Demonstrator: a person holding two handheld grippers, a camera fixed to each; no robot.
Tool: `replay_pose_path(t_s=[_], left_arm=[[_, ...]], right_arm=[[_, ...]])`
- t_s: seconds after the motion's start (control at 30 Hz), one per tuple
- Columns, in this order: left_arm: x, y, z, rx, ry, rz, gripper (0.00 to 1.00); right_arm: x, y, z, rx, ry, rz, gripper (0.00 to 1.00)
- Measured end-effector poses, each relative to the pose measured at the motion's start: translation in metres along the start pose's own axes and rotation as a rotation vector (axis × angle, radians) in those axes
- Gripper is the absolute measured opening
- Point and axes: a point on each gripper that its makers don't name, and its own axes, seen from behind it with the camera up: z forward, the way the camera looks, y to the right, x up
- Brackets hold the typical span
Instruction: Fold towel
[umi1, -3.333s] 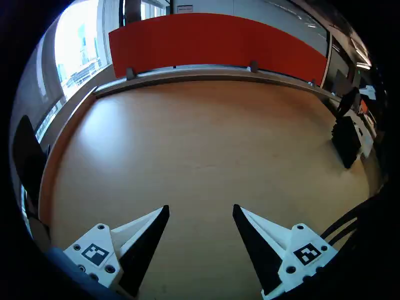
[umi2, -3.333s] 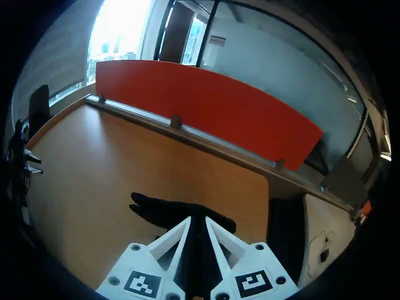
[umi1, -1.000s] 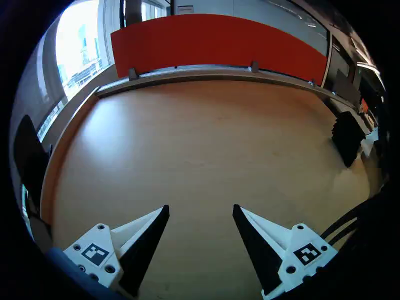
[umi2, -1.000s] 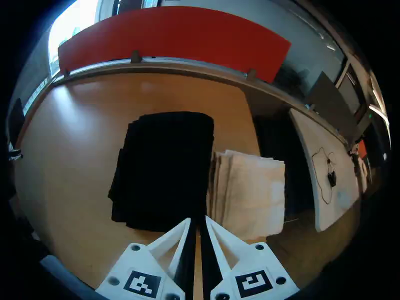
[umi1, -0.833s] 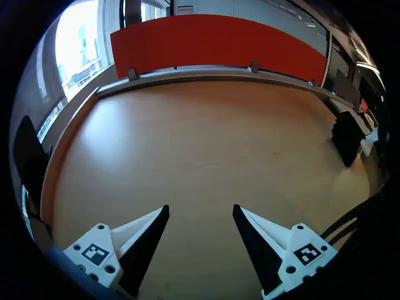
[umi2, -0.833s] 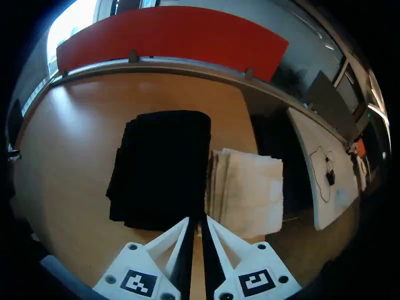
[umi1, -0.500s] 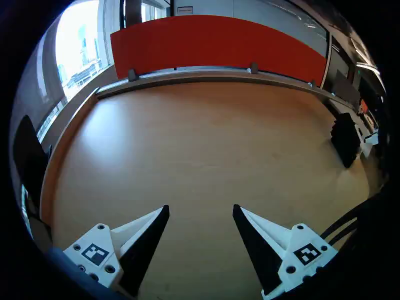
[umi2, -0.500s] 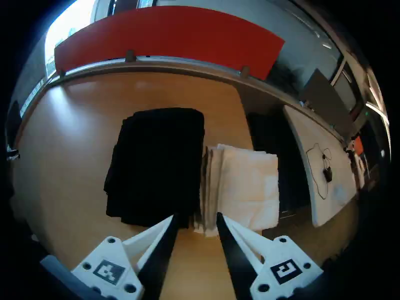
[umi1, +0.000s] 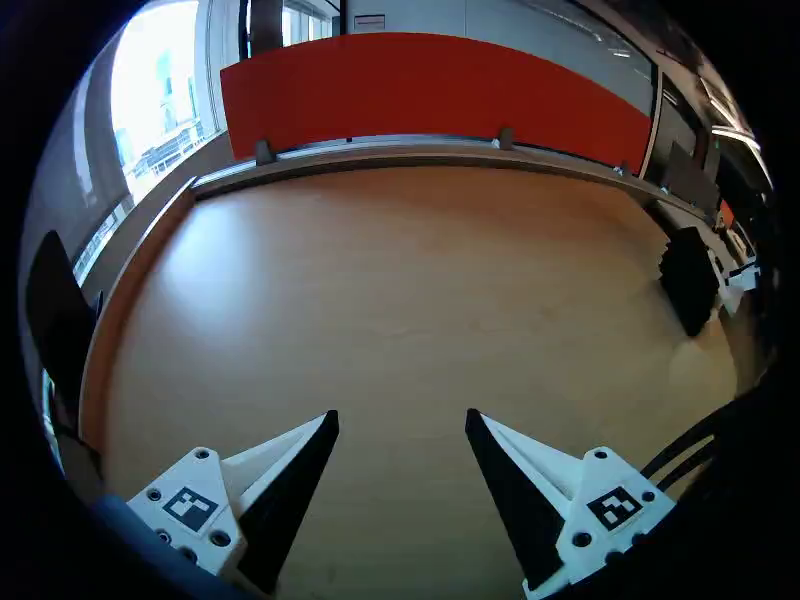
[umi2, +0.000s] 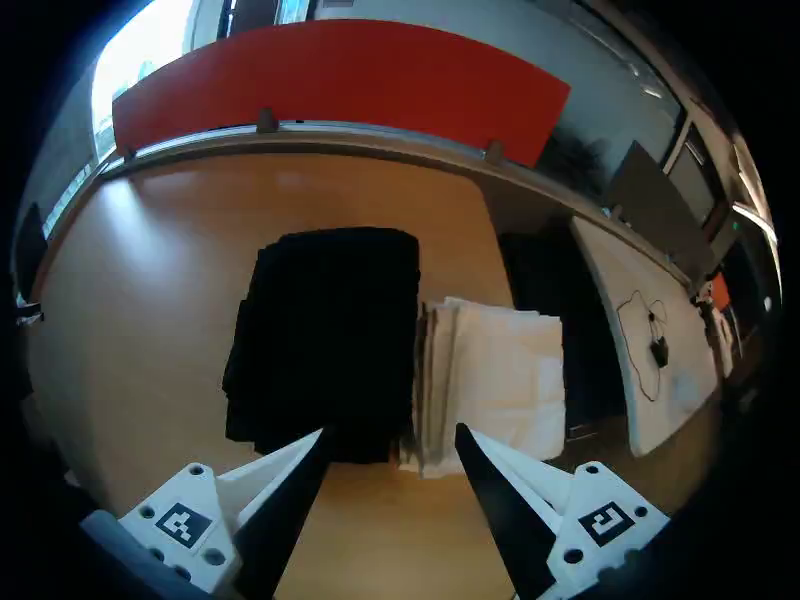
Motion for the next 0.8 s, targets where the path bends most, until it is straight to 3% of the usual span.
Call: replay_pose_path(t_s=[0.4, 0.8], left_arm=[[0.001, -0.003, -0.003, 0.004, 0.009, -0.007, 0.94], [0.008, -0.003, -0.006, 0.007, 0.024, -0.008, 0.94]], right_arm=[[0.003, -0.009, -0.003, 0.012, 0.027, 0.037, 0.92], [0.028, -0.023, -0.009, -0.017, 0.164, 0.157, 0.92]])
